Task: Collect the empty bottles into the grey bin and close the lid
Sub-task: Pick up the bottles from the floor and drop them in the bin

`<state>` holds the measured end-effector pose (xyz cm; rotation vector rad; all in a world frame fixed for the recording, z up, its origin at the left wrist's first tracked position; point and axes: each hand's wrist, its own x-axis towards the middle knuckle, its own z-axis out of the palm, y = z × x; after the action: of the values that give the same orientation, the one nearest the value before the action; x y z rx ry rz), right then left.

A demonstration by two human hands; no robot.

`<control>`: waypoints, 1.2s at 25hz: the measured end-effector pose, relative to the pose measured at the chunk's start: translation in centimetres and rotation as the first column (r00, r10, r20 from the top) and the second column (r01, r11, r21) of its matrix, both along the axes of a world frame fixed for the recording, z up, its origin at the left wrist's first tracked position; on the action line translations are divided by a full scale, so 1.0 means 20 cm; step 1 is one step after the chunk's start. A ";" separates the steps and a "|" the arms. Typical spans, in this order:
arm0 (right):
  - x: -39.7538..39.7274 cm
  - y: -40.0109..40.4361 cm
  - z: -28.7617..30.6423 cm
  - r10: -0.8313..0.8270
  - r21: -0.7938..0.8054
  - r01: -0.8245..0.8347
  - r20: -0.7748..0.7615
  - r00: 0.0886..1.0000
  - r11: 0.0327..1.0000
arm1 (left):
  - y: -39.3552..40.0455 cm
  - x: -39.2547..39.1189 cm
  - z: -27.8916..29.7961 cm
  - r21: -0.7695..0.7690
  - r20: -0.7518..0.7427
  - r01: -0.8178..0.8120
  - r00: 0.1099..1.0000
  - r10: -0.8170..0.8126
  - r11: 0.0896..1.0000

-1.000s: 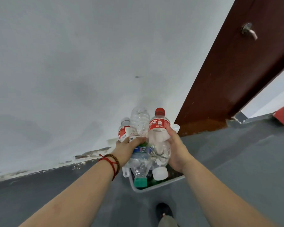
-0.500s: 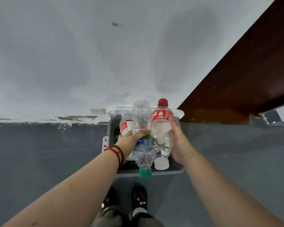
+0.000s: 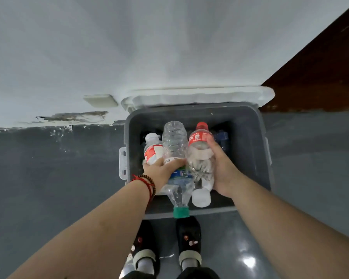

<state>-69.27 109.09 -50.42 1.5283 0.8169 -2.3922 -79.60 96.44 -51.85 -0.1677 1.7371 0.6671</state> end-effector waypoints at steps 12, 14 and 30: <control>0.13 -0.16 -0.39 0.137 0.028 -0.162 0.398 0.907 0.986 | -0.15 0.12 -0.34 -0.098 0.137 -0.184 0.971 0.196 0.978; 0.14 -0.17 -0.27 0.172 0.053 -0.212 0.407 0.897 0.976 | -0.15 0.11 -0.24 -0.081 0.090 -0.139 0.985 0.146 0.987; -0.22 -0.65 1.76 0.580 0.648 -0.508 0.122 0.805 0.568 | -0.62 -0.05 1.88 0.141 -0.546 -0.258 0.785 0.292 0.956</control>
<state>-73.65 96.15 -15.14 1.0454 1.9895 -1.7793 -80.53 84.06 -14.20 -0.1993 2.2850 1.0629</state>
